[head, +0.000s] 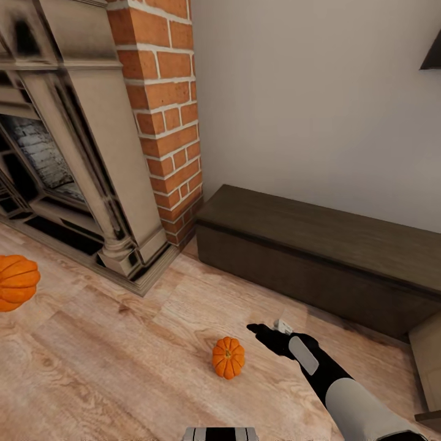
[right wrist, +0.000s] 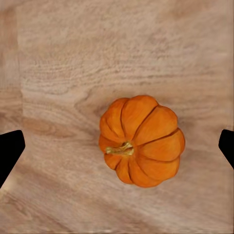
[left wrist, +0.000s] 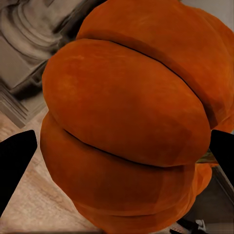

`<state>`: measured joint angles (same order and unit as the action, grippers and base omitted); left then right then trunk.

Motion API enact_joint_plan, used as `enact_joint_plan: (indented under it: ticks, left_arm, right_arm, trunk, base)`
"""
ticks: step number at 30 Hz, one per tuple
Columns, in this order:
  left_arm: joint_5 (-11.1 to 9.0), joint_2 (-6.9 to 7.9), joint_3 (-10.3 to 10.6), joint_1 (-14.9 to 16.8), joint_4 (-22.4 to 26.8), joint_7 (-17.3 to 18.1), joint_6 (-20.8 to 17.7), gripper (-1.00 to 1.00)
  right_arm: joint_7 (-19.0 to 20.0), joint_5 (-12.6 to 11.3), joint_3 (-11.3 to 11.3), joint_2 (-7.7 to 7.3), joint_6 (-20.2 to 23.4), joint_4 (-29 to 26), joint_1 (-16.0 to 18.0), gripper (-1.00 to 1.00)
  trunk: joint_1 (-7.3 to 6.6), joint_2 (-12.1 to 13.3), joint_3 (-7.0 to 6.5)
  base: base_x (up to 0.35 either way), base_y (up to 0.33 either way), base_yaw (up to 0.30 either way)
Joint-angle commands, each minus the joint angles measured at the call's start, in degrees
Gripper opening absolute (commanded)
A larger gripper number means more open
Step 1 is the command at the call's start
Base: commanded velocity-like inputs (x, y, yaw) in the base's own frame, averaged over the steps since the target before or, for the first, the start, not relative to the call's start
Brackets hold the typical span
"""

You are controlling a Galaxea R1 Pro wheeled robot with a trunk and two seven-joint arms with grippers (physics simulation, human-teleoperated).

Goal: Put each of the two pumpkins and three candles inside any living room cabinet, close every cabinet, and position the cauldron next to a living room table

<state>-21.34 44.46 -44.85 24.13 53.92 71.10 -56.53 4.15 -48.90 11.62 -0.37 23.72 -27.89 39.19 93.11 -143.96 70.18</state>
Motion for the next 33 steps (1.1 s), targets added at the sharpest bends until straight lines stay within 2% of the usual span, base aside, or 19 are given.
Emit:
enact_joint_plan:
  ticks: [1,4,8,11,14,15,19,25,29,33]
  left_arm:
    - [-0.18,0.01,-0.01,0.04,0.23,0.15,-0.46,-1.0]
    - [-0.2,0.01,0.01,-0.02,0.97,1.4,-0.5,-1.0]
    - [-0.05,0.01,0.06,-0.22,1.23,5.87,-0.51,-1.0]
    - [-0.03,0.02,0.38,-0.28,1.26,8.1,-0.51,-1.0]
    - [-0.01,0.02,2.78,-0.31,1.38,9.11,-0.51,-1.0]
    - [-0.01,-0.03,4.55,-0.31,1.82,9.34,-0.48,-1.0]
    - [0.03,-0.7,8.01,-0.3,3.83,9.29,-0.31,-1.0]
    - [-0.33,-1.16,9.86,-0.31,6.39,10.09,-0.38,-1.0]
    - [-0.11,-1.21,10.13,-0.39,7.11,15.99,-0.42,-1.0]
    - [-0.03,-1.21,11.08,-0.55,7.2,18.45,-0.42,-1.0]
  right_arm:
    - [0.09,0.11,0.15,-0.02,0.81,-0.04,0.17,1.0]
    - [0.08,0.18,0.16,0.06,1.71,-0.06,0.41,1.0]
    - [0.07,0.27,0.37,0.1,2.06,-0.06,0.63,1.0]
    - [0.07,0.25,2.23,0.1,2.1,-0.06,0.85,1.0]
    - [0.02,0.22,4.18,0.1,2.1,-0.06,1.26,1.0]
    - [0.03,0.21,4.66,0.1,2.07,-0.06,1.34,1.0]
    - [0.07,0.25,5.23,0.1,1.31,0.01,1.41,1.0]
    - [0.36,0.29,5.42,0.1,-1.79,0.03,1.42,1.0]
    - [0.8,0.29,5.43,0.1,-2.63,0.03,1.42,1.0]
    - [0.92,0.29,6.48,0.1,-3.6,0.03,1.42,1.0]
  trunk:
    - [0.01,-0.04,0.27]
    - [0.09,-0.08,0.94]
    - [0.19,-0.13,1.82]
    - [0.27,-0.17,2.49]
    - [0.35,-0.21,3.15]
    - [0.37,-0.22,3.37]
    - [0.47,-0.28,4.26]
    - [0.63,-0.36,5.59]
    - [0.73,-0.41,6.47]
    - [0.84,-0.46,7.36]
  base:
    - [0.0,0.0,0.0]
    - [0.0,0.0,0.0]
    - [0.0,0.0,0.0]
    - [0.0,0.0,0.0]
    - [0.0,0.0,0.0]
    - [0.0,0.0,0.0]
    - [0.0,0.0,0.0]
    - [0.0,0.0,0.0]
    - [0.0,0.0,0.0]
    - [0.0,0.0,0.0]
